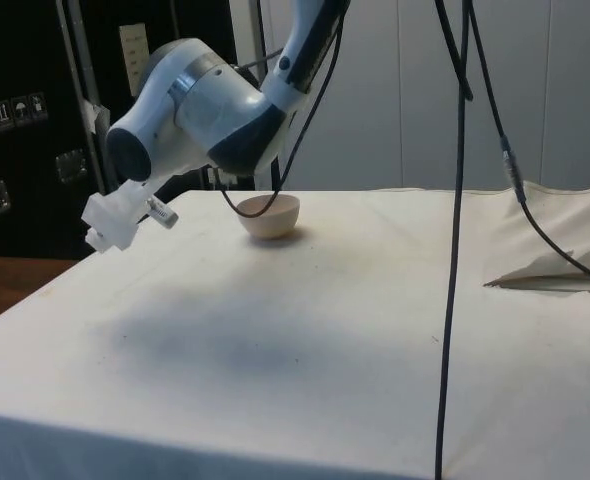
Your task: Pour the coffee beans from the cup into the bowl.
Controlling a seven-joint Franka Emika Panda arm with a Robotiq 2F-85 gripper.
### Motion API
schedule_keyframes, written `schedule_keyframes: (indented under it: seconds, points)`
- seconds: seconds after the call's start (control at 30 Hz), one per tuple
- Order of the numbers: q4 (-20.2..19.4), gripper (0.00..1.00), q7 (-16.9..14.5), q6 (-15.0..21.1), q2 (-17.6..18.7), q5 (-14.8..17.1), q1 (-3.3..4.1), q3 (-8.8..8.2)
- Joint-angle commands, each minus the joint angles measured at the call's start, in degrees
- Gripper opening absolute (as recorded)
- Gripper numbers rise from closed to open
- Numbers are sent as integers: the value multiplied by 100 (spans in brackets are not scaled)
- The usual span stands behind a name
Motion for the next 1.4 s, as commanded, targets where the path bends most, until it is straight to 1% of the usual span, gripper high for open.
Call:
schedule_keyframes:
  seconds: [0.0,0.03,0.07,0.1,0.27,0.33,0.37,0.4,0.5,0.67,1.03,1.23,1.27,1.3,1.37]
  points:
    - [52,0,17,-80,57,-34,29,-6]
    - [57,0,29,-120,69,-52,29,11]
    - [17,0,29,-80,34,-46,0,29]
    - [69,0,40,-160,80,-74,34,23]
    - [109,0,109,-361,143,-183,34,97]
    - [115,0,138,-418,155,-212,46,109]
    - [86,0,132,-395,132,-201,23,126]
    - [115,0,149,-447,166,-223,52,115]
    - [120,0,212,-527,172,-258,40,160]
    - [115,0,241,-527,172,-258,23,178]
    - [97,0,258,-516,155,-241,17,189]
    - [69,0,298,-435,69,-155,-29,223]
    - [109,0,286,-516,132,-201,11,183]
    - [63,0,304,-424,52,-132,-34,223]
    - [52,0,315,-401,17,-86,-34,223]
